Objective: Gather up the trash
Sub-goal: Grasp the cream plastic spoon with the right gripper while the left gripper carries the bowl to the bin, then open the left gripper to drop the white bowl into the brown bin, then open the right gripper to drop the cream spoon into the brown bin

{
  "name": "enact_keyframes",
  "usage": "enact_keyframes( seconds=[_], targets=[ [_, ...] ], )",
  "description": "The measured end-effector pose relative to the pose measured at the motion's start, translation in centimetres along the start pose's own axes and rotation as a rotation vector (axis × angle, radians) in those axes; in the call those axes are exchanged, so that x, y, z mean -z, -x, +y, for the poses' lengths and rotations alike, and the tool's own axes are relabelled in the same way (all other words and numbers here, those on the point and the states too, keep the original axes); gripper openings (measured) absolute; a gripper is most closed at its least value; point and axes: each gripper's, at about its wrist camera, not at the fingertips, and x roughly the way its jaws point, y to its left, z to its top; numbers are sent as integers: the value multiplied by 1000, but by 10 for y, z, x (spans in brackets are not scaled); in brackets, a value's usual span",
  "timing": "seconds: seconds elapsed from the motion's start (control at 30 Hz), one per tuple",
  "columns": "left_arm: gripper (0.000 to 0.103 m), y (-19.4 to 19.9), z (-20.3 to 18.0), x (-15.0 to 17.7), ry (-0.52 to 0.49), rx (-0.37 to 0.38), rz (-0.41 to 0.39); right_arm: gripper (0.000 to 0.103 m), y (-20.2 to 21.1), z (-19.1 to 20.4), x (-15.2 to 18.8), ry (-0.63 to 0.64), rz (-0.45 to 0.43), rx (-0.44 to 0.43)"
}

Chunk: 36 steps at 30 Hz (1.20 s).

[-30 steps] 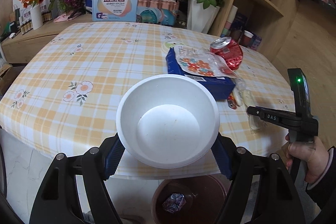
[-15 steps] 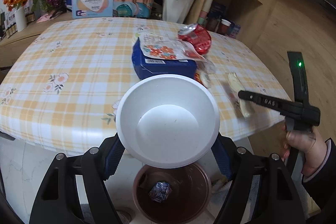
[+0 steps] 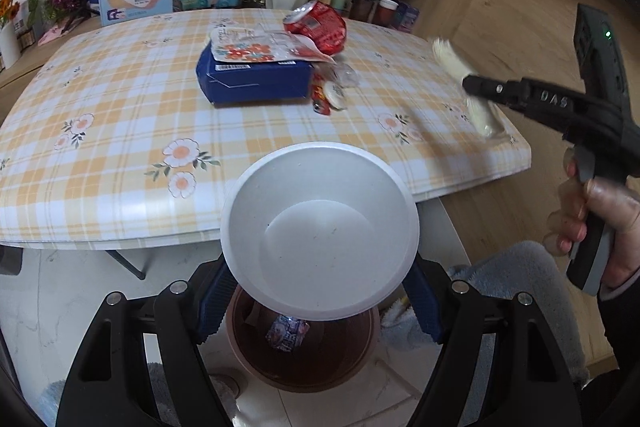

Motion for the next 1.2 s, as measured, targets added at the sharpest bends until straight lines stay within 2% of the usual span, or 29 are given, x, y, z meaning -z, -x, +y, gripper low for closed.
enact_keyframes(
  seconds=[0.2,0.33,0.47,0.6,0.8,0.9,1.03,1.2],
  targets=[
    [74,-5,-16,4,-47,38,38,16,23,-2,2,6,-34,1],
    [90,0,-20,4,-65,52,36,16,30,-5,3,2,-37,0],
    [92,11,-12,-2,-40,29,6,16,28,-3,8,12,-15,-6],
    [94,26,7,-10,17,-37,-56,16,22,8,15,45,19,-23],
    [97,64,37,-22,81,-223,-191,16,8,33,32,107,97,-82],
    [97,80,52,-26,124,-290,-241,16,3,46,44,144,144,-111],
    [97,93,69,-28,186,-342,-282,16,-4,60,57,179,200,-130],
    [97,100,79,-20,219,-364,-291,16,-12,70,67,199,248,-141]
  ],
)
